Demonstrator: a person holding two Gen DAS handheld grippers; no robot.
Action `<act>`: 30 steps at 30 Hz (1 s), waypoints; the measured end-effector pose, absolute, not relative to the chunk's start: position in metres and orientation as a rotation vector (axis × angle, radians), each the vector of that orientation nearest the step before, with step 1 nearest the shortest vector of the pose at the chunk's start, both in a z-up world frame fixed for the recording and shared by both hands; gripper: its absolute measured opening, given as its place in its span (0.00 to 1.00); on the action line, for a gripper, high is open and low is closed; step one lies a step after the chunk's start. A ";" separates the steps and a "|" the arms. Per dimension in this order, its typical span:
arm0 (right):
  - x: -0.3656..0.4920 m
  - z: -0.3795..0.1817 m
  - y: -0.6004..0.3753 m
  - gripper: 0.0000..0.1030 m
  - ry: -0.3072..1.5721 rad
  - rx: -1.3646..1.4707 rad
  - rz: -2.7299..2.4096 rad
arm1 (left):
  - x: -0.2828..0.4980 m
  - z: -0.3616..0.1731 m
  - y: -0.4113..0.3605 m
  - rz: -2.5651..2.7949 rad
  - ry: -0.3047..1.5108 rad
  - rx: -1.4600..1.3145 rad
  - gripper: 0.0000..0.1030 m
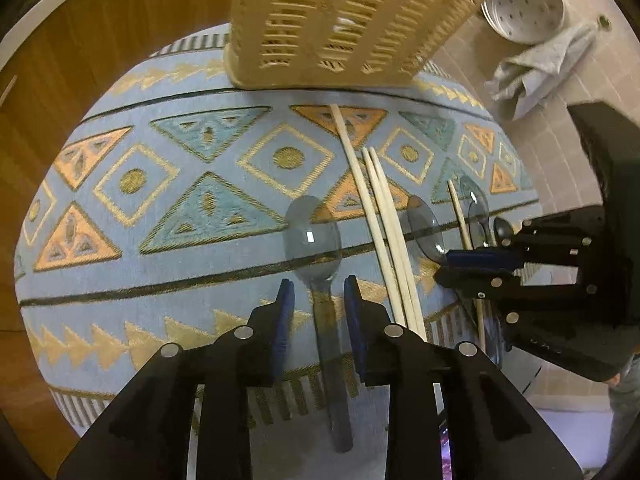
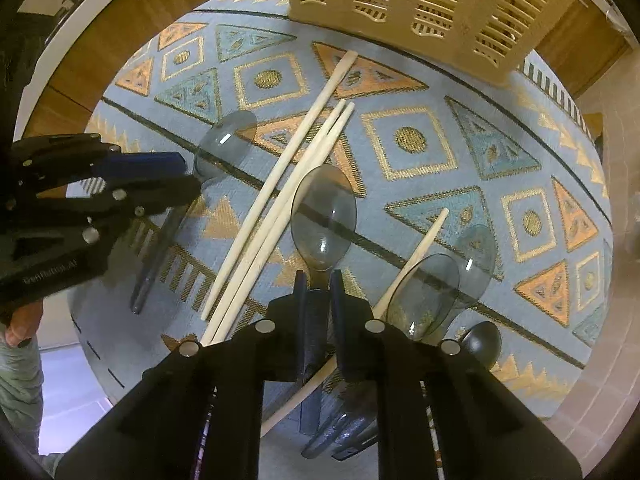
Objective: Organize utensils
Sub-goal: 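Grasp a clear spoon with the left tool while the right tool grasps another spoon, then release the left tool's spoon into the basket while the right releases its spoon there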
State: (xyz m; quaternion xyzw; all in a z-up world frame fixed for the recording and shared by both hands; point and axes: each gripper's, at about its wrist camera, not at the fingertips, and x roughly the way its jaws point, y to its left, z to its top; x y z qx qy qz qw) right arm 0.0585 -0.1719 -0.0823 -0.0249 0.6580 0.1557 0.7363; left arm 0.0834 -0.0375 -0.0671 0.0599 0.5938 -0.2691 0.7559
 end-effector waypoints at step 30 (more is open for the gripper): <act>0.067 0.107 -0.271 0.10 0.609 0.293 0.479 | 0.072 0.133 -0.038 -0.497 0.308 -0.147 0.09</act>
